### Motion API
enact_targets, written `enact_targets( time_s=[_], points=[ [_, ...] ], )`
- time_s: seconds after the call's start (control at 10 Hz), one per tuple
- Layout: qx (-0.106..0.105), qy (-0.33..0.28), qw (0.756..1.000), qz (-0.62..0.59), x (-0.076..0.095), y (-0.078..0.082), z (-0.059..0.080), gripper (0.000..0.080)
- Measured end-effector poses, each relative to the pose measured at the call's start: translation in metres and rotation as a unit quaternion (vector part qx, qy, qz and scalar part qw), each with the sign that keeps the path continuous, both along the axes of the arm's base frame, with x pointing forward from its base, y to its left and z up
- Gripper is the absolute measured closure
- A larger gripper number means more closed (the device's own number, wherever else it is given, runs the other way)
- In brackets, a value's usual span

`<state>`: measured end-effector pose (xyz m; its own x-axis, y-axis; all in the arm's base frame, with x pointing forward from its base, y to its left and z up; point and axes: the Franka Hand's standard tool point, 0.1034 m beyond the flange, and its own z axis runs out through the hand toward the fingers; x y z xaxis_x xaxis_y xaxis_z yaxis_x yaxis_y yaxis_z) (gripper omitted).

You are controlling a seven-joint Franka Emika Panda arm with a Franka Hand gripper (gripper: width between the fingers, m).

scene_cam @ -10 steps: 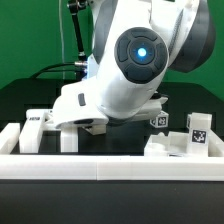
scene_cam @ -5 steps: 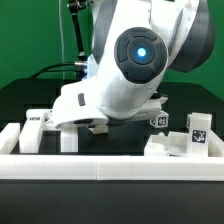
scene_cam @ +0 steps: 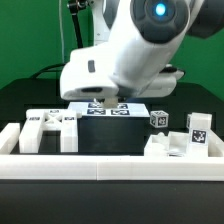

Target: Assemble chair

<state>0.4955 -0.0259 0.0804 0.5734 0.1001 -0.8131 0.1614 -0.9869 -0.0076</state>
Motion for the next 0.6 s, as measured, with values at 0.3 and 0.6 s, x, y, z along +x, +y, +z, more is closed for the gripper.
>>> enact_targets(
  time_s=[0.3, 0.6],
  points=[
    [0.002, -0.028, 1.0, -0.001, 0.008, -0.006, 0.0, 0.0508],
    [0.007, -0.106, 0.994, -0.004, 0.034, 0.0, 0.023, 0.0508]
  ],
)
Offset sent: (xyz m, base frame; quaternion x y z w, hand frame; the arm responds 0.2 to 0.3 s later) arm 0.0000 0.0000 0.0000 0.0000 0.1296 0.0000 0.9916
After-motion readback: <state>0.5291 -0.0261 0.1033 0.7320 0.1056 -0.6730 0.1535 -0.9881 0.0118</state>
